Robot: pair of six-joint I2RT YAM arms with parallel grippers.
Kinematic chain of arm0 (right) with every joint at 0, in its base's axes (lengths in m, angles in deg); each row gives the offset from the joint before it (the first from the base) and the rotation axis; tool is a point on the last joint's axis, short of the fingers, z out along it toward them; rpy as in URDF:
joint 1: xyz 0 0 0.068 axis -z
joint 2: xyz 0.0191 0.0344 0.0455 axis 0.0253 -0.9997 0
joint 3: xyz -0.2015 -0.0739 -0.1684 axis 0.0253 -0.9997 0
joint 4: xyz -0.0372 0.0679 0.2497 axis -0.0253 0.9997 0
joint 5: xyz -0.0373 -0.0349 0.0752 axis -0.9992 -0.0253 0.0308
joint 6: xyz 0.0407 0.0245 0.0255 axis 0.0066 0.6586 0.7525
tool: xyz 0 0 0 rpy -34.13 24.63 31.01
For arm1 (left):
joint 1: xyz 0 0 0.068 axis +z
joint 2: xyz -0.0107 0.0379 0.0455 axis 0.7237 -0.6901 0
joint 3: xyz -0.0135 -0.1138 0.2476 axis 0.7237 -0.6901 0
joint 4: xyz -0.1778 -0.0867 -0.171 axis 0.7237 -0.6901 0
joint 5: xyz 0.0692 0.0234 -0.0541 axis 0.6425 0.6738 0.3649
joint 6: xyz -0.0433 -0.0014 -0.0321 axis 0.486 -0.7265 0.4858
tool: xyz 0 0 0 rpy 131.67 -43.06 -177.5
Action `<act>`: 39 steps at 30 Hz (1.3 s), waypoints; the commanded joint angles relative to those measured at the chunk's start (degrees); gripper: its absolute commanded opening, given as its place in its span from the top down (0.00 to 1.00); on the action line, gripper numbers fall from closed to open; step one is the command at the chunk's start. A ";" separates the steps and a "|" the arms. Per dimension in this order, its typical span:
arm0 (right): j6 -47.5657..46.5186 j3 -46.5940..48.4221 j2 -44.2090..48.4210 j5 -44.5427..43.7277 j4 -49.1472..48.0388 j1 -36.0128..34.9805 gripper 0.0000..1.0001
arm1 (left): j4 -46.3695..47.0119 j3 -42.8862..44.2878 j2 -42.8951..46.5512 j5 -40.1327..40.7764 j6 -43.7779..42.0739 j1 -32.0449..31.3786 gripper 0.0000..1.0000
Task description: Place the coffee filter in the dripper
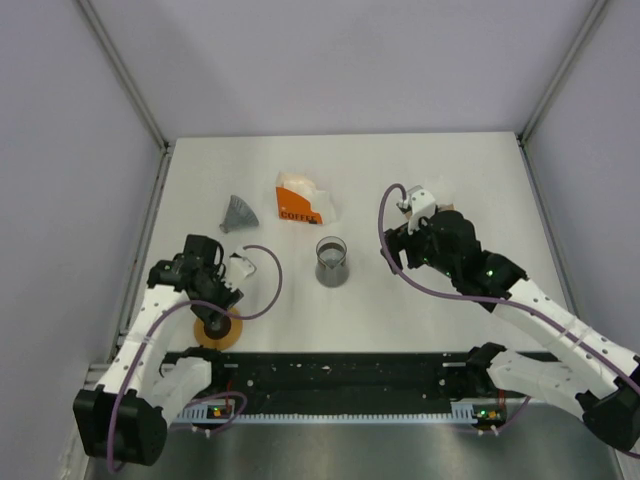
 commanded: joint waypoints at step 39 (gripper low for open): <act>0.81 2.00 1.68 4.37 -3.21 0.20 0.20 | 24.59 -5.16 -10.09 -5.50 0.14 -3.28 1.00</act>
